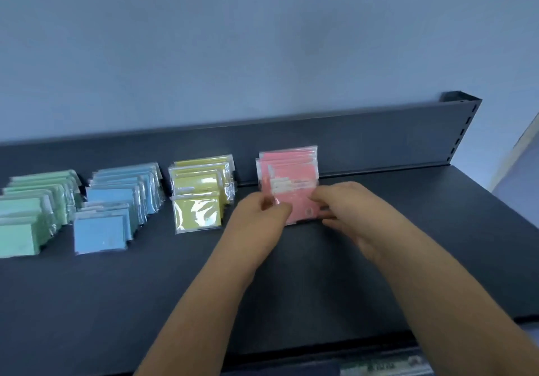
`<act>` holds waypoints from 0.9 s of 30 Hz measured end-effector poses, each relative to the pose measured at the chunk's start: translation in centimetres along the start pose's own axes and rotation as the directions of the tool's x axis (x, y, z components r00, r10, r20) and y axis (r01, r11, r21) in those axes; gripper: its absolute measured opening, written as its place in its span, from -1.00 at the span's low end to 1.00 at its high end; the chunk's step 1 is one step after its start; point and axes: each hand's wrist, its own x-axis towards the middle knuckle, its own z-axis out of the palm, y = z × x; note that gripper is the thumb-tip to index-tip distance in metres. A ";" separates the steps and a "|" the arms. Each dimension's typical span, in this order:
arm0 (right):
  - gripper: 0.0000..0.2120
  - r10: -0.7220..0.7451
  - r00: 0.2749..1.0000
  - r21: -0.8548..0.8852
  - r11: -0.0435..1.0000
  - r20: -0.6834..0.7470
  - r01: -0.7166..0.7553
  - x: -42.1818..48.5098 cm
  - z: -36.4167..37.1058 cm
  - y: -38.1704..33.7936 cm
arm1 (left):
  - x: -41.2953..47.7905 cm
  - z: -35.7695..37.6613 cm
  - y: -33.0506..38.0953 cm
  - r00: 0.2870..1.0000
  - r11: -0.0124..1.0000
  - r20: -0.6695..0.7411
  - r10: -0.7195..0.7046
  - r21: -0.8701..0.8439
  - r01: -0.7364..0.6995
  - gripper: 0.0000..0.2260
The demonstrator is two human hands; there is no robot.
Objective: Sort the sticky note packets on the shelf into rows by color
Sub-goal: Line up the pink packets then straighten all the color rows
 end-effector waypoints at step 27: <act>-0.43 -0.722 0.690 -0.629 0.563 -0.057 0.536 -6.6 7.1 -0.4 | -2.0 -11.4 -2.8 0.849 0.376 0.108 0.518 0.863 -0.339 -0.26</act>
